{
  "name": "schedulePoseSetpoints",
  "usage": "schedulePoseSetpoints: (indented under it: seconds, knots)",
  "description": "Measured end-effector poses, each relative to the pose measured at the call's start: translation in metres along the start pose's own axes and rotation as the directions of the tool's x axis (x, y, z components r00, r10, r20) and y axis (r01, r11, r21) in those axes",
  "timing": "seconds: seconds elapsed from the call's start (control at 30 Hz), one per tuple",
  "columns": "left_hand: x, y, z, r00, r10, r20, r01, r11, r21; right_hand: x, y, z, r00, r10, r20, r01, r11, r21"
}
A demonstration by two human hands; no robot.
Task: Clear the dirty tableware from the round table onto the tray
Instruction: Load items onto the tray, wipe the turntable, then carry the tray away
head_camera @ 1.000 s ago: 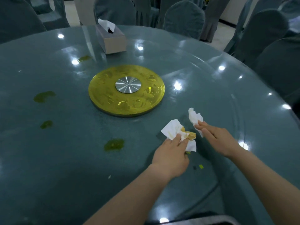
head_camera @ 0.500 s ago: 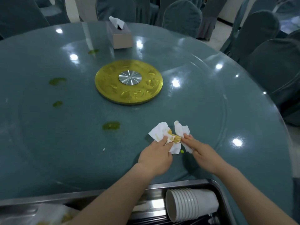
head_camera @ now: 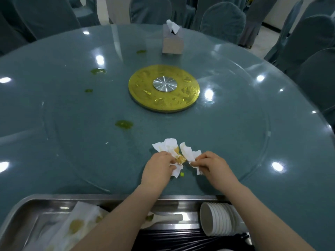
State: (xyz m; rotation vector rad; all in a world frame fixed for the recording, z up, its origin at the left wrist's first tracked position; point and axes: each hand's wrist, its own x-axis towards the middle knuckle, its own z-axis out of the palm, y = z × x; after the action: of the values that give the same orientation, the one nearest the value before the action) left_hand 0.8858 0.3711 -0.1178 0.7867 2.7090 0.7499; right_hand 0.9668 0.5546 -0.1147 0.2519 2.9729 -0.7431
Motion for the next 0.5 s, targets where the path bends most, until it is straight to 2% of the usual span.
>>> schedulePoseSetpoints:
  seconds: [0.2,0.3,0.37,0.5]
  knots:
    - [-0.016,-0.025,-0.002,0.989,-0.106,-0.100,0.103,0.994,-0.035,0.003,-0.021,0.013,0.999,-0.034,-0.027,0.036,0.996,0.082]
    - [-0.019,-0.027,-0.006,0.979,-0.175,-0.108,0.173,0.985,-0.023,0.002,-0.026,0.017,0.998,-0.039,-0.049,0.045,0.992,0.119]
    - [-0.019,-0.028,-0.012,0.969,-0.220,-0.114,0.212,0.974,-0.080,0.002,-0.028,0.018,0.998,-0.039,-0.039,0.043,0.991,0.128]
    - [-0.017,-0.023,-0.029,0.971,-0.208,-0.117,0.188,0.968,-0.167,0.005,-0.029,0.011,0.999,0.041,-0.015,-0.038,0.985,0.171]
